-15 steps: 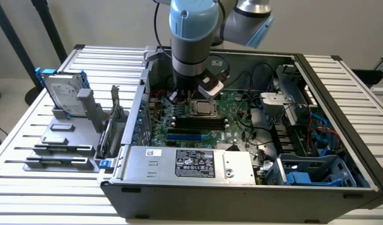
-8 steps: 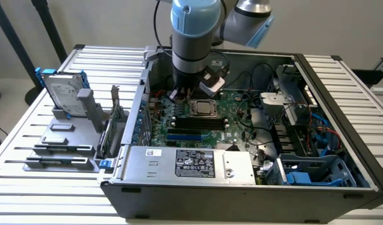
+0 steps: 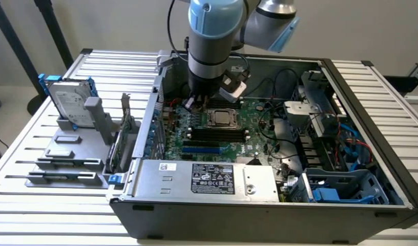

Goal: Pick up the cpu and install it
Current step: 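Install the first cpu locking lever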

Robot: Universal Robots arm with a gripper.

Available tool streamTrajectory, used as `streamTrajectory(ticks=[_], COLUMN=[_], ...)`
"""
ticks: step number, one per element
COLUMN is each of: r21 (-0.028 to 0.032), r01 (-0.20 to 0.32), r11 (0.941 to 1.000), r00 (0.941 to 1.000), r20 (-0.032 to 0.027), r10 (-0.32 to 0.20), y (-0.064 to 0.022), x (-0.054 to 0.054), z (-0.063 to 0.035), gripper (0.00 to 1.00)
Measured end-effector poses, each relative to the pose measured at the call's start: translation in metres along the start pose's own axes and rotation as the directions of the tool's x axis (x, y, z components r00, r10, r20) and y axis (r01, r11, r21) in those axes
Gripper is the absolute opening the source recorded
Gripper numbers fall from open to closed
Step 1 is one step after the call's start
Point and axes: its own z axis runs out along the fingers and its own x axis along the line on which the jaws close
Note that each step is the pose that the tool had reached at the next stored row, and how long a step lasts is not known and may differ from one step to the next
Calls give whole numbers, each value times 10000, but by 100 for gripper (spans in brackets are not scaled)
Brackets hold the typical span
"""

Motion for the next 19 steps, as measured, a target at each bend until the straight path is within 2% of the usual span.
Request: streamTrajectory(ticks=[4, 13, 17, 19], r21=[47, 43, 12, -41], r01=[312, 776, 981, 1087], r11=[9995, 9970, 9952, 9941], r00=[9994, 9964, 9943, 9931], r20=[111, 331, 425, 449], r10=[-312, -777, -980, -1084], y=[-2, -21, -29, -32], x=[3, 29, 40, 44], z=[0, 11, 14, 15], gripper=[11, 11, 11, 11])
